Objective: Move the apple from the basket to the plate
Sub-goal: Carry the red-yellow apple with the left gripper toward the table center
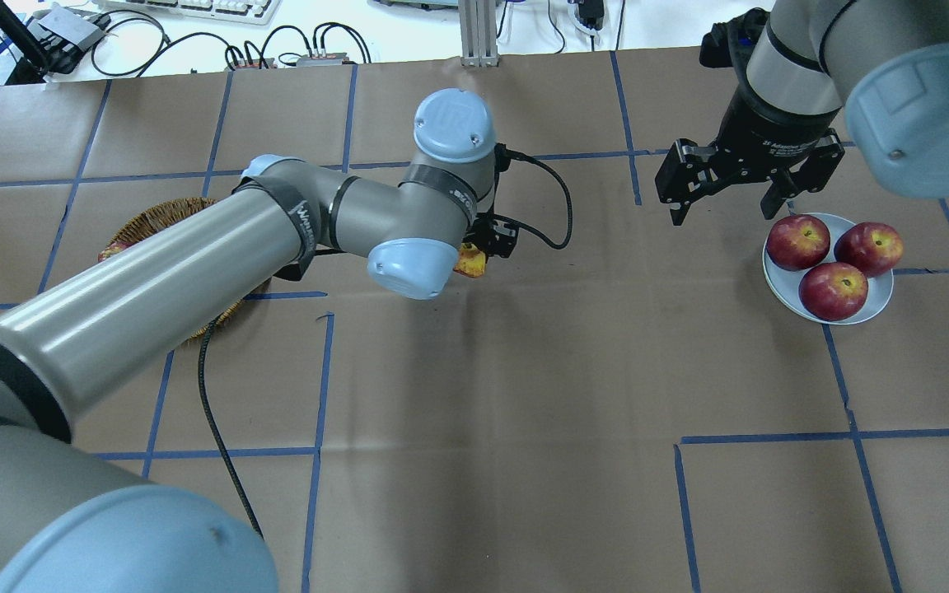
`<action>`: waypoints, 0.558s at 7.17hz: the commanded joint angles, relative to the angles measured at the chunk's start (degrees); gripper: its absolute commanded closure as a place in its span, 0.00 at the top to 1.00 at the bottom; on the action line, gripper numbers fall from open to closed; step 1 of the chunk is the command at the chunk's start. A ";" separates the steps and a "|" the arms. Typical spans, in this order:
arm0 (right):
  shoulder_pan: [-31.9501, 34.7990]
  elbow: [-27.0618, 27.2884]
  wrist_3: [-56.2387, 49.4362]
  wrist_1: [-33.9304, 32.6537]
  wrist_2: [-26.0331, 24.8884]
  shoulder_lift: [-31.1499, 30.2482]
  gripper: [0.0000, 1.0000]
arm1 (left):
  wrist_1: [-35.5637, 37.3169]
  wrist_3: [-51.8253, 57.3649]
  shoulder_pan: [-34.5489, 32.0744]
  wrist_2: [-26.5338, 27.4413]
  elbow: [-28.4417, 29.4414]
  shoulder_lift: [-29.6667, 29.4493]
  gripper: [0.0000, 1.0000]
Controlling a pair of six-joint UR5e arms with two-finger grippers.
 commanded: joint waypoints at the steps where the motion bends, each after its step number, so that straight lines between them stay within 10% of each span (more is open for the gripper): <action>1: -0.04 0.00 0.02 0.00 0.02 0.00 1.00 | 0.28 -2.26 -2.12 0.30 0.81 -2.66 0.51; 3: -0.04 0.00 0.02 0.00 0.02 0.00 1.00 | 0.28 -2.26 -2.12 0.13 0.46 -2.66 0.53; 4: -0.04 0.00 -0.07 0.00 0.02 0.00 1.00 | 0.28 -2.26 -2.12 0.04 0.20 -2.57 0.83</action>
